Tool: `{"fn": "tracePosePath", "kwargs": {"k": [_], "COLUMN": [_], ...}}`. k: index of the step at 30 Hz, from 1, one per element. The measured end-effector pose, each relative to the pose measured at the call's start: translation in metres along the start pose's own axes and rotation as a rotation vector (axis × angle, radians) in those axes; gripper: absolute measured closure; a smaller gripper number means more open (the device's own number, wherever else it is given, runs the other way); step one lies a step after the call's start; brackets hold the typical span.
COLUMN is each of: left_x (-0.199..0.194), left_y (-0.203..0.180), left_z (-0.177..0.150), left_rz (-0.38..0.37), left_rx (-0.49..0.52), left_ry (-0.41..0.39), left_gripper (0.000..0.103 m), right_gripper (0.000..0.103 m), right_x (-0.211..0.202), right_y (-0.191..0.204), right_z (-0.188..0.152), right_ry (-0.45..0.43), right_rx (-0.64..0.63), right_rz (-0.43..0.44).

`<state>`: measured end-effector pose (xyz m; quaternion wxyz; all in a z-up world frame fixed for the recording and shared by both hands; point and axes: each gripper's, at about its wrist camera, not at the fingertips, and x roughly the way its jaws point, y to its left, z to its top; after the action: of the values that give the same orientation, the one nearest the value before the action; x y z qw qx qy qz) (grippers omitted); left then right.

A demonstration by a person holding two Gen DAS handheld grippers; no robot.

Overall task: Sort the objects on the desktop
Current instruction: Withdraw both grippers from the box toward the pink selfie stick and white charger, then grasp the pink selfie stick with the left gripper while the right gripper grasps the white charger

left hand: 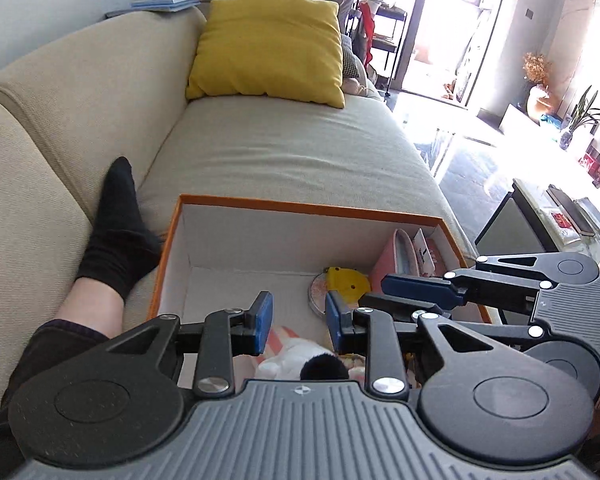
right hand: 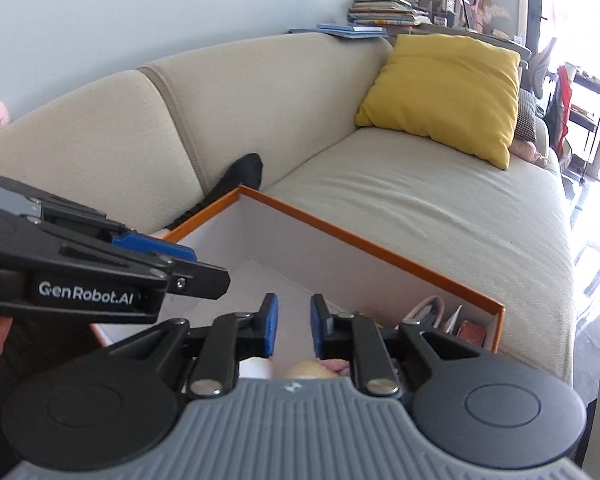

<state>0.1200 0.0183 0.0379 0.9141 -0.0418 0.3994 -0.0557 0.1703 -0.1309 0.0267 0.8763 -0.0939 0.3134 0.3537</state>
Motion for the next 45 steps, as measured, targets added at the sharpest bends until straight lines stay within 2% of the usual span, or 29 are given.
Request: {"fn": "tracePosePath", "kwargs": {"k": [4, 9, 11, 14, 18, 21, 24, 28, 31, 33, 34, 37, 41, 45], "left_x": [-0.020, -0.029, -0.030, -0.034, -0.036, -0.037, -0.039, -0.043, -0.039, -0.035, -0.033, -0.027, -0.020, -0.012], "left_y": [0.000, 0.009, 0.015, 0.027, 0.043, 0.056, 0.063, 0.067, 0.063, 0.059, 0.056, 0.049, 0.044, 0.037], "left_z": [-0.024, -0.058, -0.071, -0.092, -0.116, -0.129, -0.138, -0.146, -0.151, -0.155, -0.156, -0.160, -0.163, -0.165], "left_rz": [0.033, 0.058, 0.058, 0.074, 0.099, 0.101, 0.108, 0.107, 0.100, 0.085, 0.081, 0.097, 0.117, 0.135], "left_rx": [0.016, 0.027, 0.012, -0.020, -0.043, -0.081, -0.084, -0.090, -0.059, -0.029, -0.016, 0.009, 0.026, 0.047], "left_ry": [-0.004, 0.032, 0.055, 0.082, 0.110, 0.136, 0.169, 0.203, 0.236, 0.265, 0.281, 0.326, 0.361, 0.385], "left_gripper": [0.071, 0.071, 0.071, 0.071, 0.071, 0.071, 0.071, 0.068, 0.067, 0.067, 0.067, 0.067, 0.062, 0.062], "right_gripper": [0.085, 0.080, 0.076, 0.076, 0.076, 0.076, 0.076, 0.076, 0.074, 0.066, 0.065, 0.065, 0.064, 0.066], "right_x": [-0.013, -0.016, -0.017, -0.024, -0.033, -0.038, -0.031, -0.006, 0.006, 0.013, 0.016, 0.027, 0.037, 0.048], "right_y": [0.024, 0.045, 0.053, 0.062, 0.063, 0.068, 0.085, 0.089, 0.089, 0.092, 0.093, 0.098, 0.102, 0.110], "right_z": [-0.018, -0.043, -0.054, -0.064, -0.069, -0.075, -0.088, -0.104, -0.106, -0.105, -0.104, -0.101, -0.098, -0.095], "right_ry": [-0.003, 0.060, 0.045, 0.004, -0.028, -0.026, 0.038, 0.158, 0.196, 0.206, 0.206, 0.219, 0.213, 0.213], "right_rx": [0.014, 0.079, 0.067, 0.009, 0.009, 0.023, -0.004, 0.026, 0.037, -0.006, -0.037, -0.141, -0.266, -0.394], "right_rz": [0.047, 0.099, 0.048, -0.056, -0.088, -0.058, 0.002, 0.062, 0.091, 0.104, 0.110, 0.102, 0.133, 0.153]}}
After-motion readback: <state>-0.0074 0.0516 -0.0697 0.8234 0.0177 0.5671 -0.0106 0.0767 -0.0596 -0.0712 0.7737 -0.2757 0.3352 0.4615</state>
